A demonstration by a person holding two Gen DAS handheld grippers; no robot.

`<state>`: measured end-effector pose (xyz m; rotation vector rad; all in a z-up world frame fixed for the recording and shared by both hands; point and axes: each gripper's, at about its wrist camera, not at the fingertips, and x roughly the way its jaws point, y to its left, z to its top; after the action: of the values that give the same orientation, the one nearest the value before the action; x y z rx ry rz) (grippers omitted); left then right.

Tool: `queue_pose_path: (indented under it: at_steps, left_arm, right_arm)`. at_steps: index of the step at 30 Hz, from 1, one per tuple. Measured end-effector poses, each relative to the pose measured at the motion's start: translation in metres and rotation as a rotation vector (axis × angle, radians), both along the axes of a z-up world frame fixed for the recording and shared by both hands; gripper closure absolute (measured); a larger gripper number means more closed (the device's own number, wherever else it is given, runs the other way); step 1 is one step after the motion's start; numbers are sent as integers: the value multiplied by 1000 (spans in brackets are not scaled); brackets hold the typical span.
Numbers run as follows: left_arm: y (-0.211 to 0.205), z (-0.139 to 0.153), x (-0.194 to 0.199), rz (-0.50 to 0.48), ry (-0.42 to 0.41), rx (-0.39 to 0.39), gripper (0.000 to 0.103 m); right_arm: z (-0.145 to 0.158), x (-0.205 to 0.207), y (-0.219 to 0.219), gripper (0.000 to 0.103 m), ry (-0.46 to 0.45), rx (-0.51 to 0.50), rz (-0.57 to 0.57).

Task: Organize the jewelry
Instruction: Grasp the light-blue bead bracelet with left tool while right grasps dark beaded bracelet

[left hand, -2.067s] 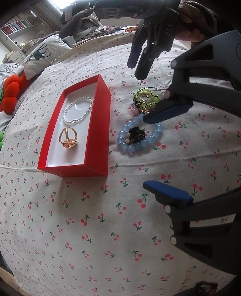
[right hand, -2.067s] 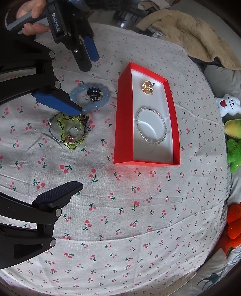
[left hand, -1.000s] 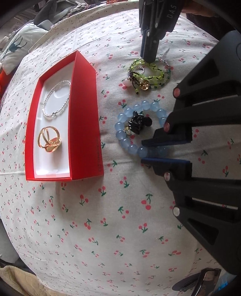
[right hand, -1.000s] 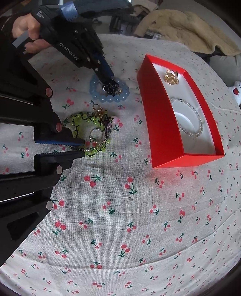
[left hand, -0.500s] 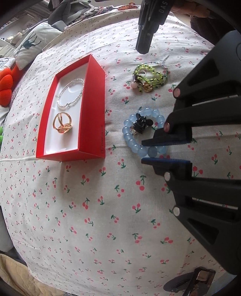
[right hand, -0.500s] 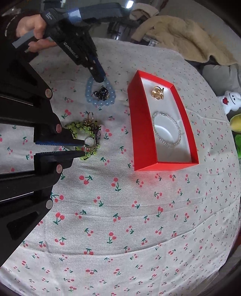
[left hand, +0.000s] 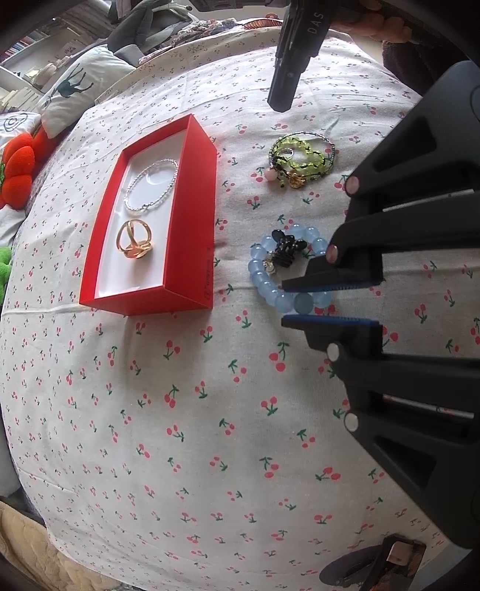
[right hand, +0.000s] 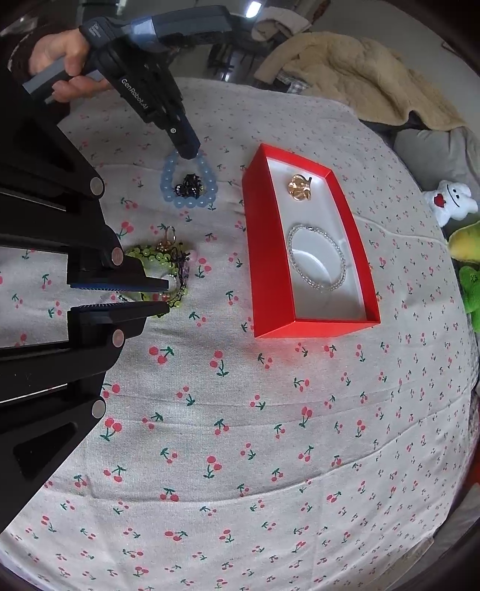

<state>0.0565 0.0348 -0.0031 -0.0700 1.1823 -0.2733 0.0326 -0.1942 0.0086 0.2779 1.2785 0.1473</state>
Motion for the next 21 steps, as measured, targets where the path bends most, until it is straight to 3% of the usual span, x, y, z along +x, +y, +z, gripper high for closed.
queue_pose_path:
  at_steps: [1, 3, 10, 11, 13, 14, 16, 20, 21]
  left_arm:
    - [1, 0, 0, 3, 3, -4, 90]
    - [2, -1, 1, 6, 10, -13, 90]
    - [6, -6, 5, 33, 45, -41, 86]
    - [5, -7, 6, 35, 48, -37, 84]
    - [4, -12, 8, 38, 63, -24, 84]
    - [3, -16, 9, 41, 75, -19, 84]
    - [0, -21, 10, 44, 85, -9, 84]
    - [-10, -24, 7, 24, 59, 44, 84]
    - [-12, -25, 7, 21, 54, 53, 84]
  right_arm:
    - [-2, 1, -1, 96, 6, -2, -4]
    - [-6, 2, -3, 84, 22, 0, -14]
    - [-22, 3, -2, 78, 88, 14, -11]
    - [-23, 3, -1, 73, 93, 14, -9]
    - [-25, 1, 1, 53, 99, 11, -7]
    - [-25, 0, 1, 50, 92, 9, -9]
    - [-26, 0, 4, 51, 87, -2, -3]
    - [-35, -1, 12, 79, 112, -18, 21]
    - [-38, -2, 16, 81, 120, -34, 31]
